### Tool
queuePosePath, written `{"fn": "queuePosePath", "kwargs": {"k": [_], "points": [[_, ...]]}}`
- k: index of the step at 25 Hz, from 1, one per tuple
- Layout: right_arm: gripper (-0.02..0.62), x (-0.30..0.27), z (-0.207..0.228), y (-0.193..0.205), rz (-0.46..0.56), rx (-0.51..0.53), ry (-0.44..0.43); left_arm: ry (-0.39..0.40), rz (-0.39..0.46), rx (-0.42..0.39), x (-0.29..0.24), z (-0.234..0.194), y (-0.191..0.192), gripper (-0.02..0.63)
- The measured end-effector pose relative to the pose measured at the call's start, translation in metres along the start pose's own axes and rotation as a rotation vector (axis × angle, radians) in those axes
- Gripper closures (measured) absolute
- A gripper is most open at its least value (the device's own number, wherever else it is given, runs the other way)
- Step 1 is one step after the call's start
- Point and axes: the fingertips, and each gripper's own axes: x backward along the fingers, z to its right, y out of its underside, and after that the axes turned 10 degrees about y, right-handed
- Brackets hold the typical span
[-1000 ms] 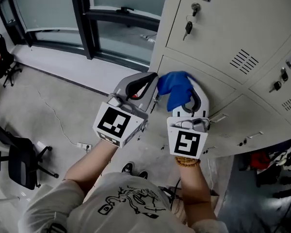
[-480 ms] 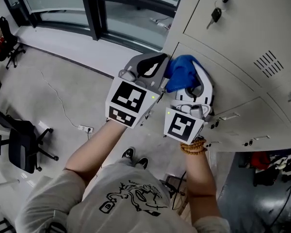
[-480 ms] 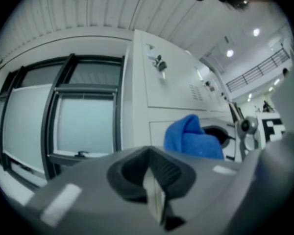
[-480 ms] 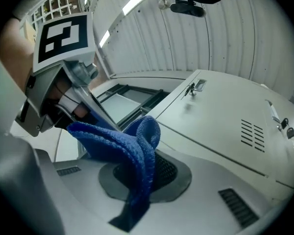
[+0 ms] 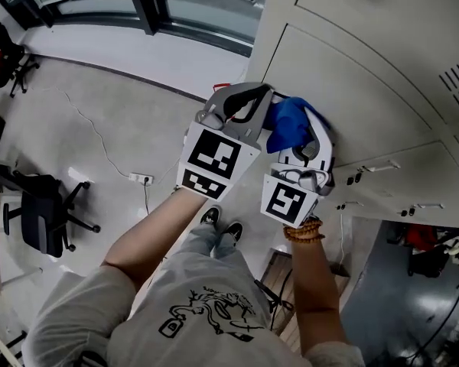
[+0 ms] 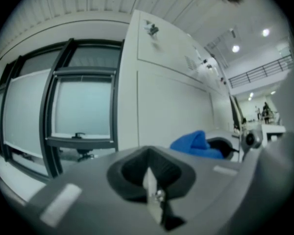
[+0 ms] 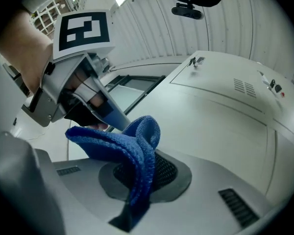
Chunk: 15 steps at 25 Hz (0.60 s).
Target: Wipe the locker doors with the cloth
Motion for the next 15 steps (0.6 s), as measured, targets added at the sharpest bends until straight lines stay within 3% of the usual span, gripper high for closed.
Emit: {"fn": "queuePosePath", "kwargs": {"k": [7,15], "points": [[0.566,0.015,-0.054,0.057,-0.077,-0.025,-0.057,-0.049,-0.031,0.042,0.003,-0.009,0.052,0.603],[0.566,0.025,-0.090,0.097,-0.072,-0.060,-0.057,-0.039,-0.075,0.085,-0.004,-0.001,0.109,0.603]]}}
